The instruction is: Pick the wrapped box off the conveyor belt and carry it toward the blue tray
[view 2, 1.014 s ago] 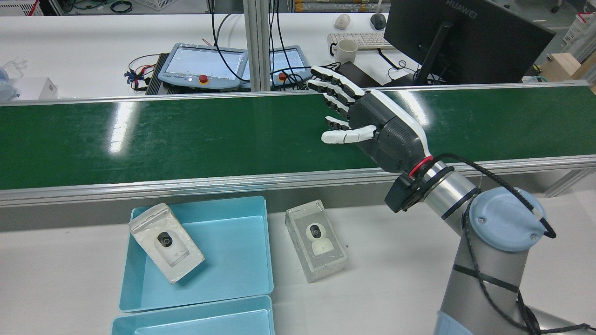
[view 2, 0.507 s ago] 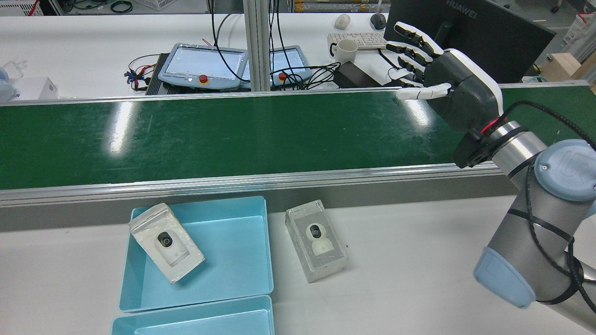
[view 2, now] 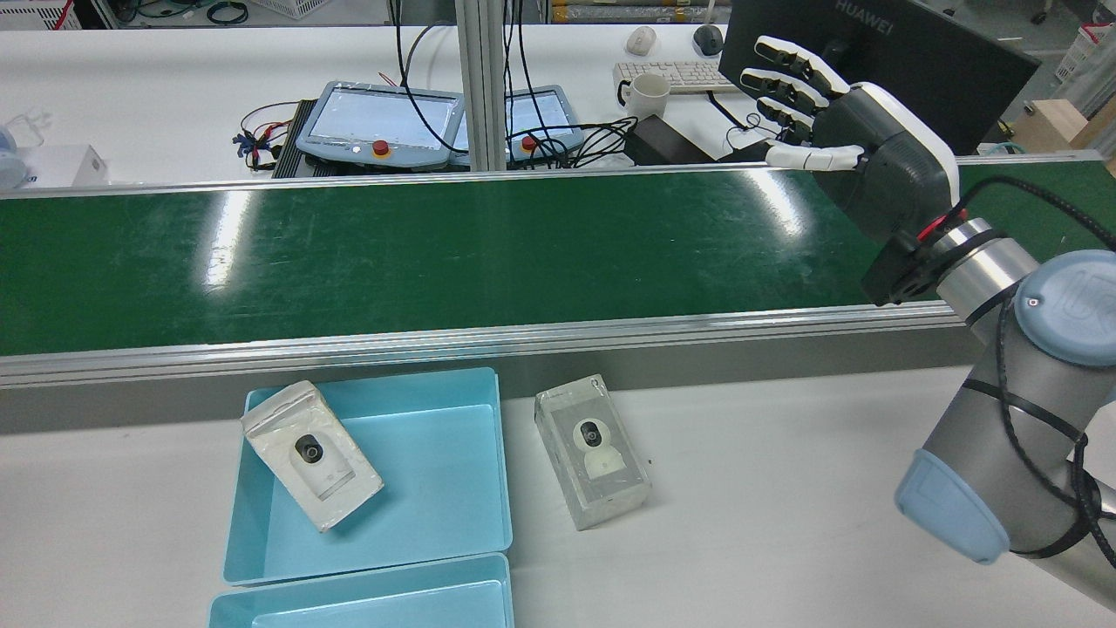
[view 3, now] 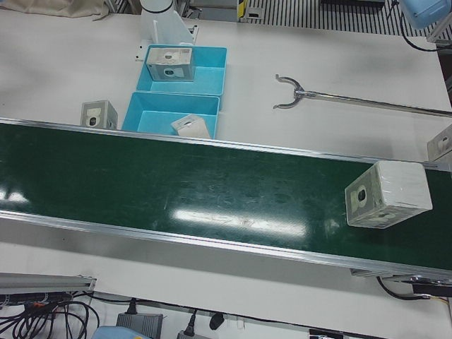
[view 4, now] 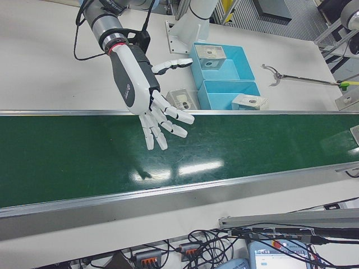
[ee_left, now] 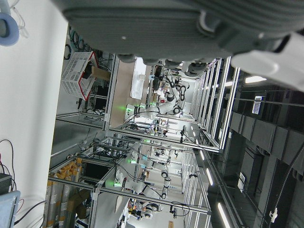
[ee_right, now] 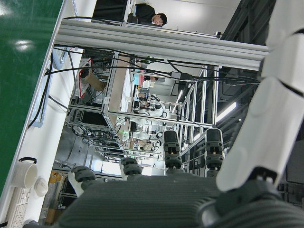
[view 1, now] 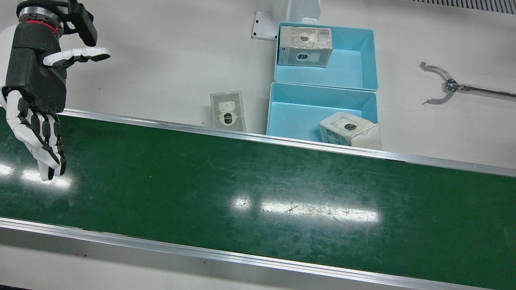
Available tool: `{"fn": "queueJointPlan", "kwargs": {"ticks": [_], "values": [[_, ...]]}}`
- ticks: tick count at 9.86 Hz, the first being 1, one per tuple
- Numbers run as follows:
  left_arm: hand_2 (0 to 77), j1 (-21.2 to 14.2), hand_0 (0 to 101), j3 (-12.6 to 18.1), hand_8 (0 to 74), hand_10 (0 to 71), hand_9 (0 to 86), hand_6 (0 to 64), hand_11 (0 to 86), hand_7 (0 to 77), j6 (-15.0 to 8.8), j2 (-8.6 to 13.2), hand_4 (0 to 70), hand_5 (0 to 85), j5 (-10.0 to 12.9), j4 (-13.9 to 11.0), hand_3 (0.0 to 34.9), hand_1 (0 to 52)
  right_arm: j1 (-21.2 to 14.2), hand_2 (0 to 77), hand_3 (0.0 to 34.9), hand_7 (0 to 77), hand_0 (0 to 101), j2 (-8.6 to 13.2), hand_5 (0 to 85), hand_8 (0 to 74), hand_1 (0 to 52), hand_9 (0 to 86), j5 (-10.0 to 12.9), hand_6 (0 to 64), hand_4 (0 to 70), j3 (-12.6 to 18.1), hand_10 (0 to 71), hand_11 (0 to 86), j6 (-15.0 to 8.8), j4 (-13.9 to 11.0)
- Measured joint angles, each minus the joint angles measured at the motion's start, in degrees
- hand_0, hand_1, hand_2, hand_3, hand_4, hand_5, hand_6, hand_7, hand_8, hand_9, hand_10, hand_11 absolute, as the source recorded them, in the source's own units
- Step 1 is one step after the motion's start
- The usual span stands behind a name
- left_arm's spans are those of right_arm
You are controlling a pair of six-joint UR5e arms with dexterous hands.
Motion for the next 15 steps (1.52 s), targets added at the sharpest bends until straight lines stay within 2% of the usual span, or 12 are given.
{"fn": "queueJointPlan", "kwargs": {"ticks": [3, 4, 11, 15], "values": [[1.1, 0.00, 0, 0.00, 0.5, 0.5, 0.5, 0.0, 0.0, 0.5, 0.00, 0.00, 0.0, 0.5, 0.00, 0.00, 0.0, 0.0, 0.00, 13.1, 29.8, 20.2, 40, -0.07, 19.6, 1.6, 8.2, 7.1, -0.01, 0.0, 6.5, -0.02, 1.6, 3.3, -0.06, -0.01], [0.5, 0.00, 0, 0.00, 0.5, 0.5, 0.0, 0.0, 0.0, 0.5, 0.00, 0.00, 0.0, 0.5, 0.00, 0.00, 0.0, 0.0, -0.01, 13.1, 29.9, 20.7, 40, -0.09, 19.6, 1.6, 8.2, 7.1, -0.01, 0.0, 6.5, -0.02, 3.8, 4.4, -0.07, -0.01], [0.5, 0.00, 0, 0.00, 0.0, 0.5, 0.5, 0.0, 0.0, 0.5, 0.00, 0.00, 0.0, 0.5, 0.00, 0.00, 0.0, 0.0, -0.50, 14.7, 29.8, 20.7, 40, 0.01, 19.6, 1.1, 9.3, 7.1, -0.01, 0.0, 7.6, -0.89, 3.3, 4.9, -0.15, 0.10], [1.1, 0.00, 0, 0.00, 0.5, 0.0, 0.0, 0.0, 0.0, 0.5, 0.00, 0.00, 0.0, 0.5, 0.00, 0.00, 0.0, 0.0, -0.57, 13.6, 29.8, 19.6, 40, 0.04, 19.1, 1.6, 9.3, 7.1, 0.01, 0.0, 6.0, -1.53, 3.3, 4.9, 0.00, 0.24]]}}
